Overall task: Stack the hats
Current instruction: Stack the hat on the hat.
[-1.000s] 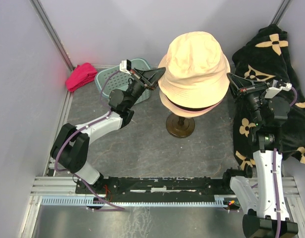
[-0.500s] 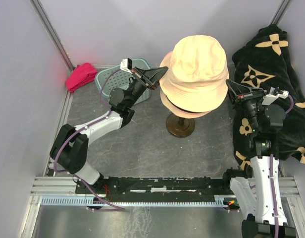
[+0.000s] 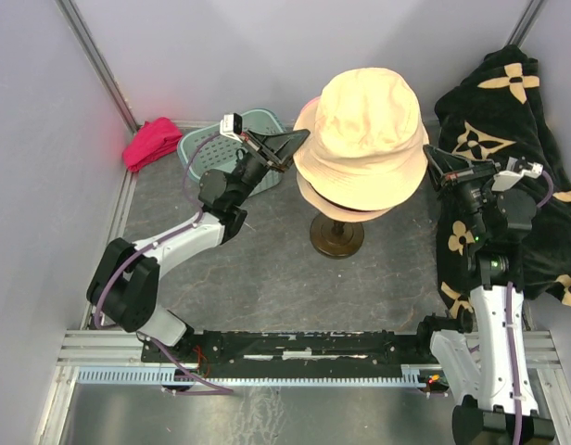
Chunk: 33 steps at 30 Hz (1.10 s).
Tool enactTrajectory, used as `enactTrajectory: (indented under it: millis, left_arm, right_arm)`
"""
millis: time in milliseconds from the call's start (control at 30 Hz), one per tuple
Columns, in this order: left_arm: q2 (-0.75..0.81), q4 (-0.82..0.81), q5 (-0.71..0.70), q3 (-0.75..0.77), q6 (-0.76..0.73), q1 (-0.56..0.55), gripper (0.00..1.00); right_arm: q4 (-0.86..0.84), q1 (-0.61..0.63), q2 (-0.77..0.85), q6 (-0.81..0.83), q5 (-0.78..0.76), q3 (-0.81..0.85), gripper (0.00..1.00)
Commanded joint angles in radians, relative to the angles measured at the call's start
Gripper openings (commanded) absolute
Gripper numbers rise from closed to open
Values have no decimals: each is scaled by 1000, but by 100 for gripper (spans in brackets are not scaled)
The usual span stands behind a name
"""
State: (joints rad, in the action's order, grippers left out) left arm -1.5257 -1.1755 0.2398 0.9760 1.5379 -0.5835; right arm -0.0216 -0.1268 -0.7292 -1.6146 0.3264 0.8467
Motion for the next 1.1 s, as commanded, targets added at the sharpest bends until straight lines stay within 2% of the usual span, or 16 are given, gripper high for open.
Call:
enactTrajectory:
  millis: [0,500,800,867,967,1067]
  left_arm:
    - [47,-36,1,-54,-24,19,4]
    - [100,-47,-24,-115,-42,-37,5]
    - [132,-25,-62,-151,-75,-86,10]
    - [141,-25,-73,-157,-78,-88,13]
    - [158,-13,-88,-158,-94,-88,22]
    - [178,19,-105,-153,-123,-88,29]
  right_arm:
    - [99,-15,-96,85,-16,72,2]
    - [57,5,-346,139,6,242,2]
    - [9,58,-485,144,-5,367,2]
    - [7,69,-500,148,-4,385,2]
    - [10,74,-494,160,-9,396,2]
    - [21,74,-479,171,-16,401,9]
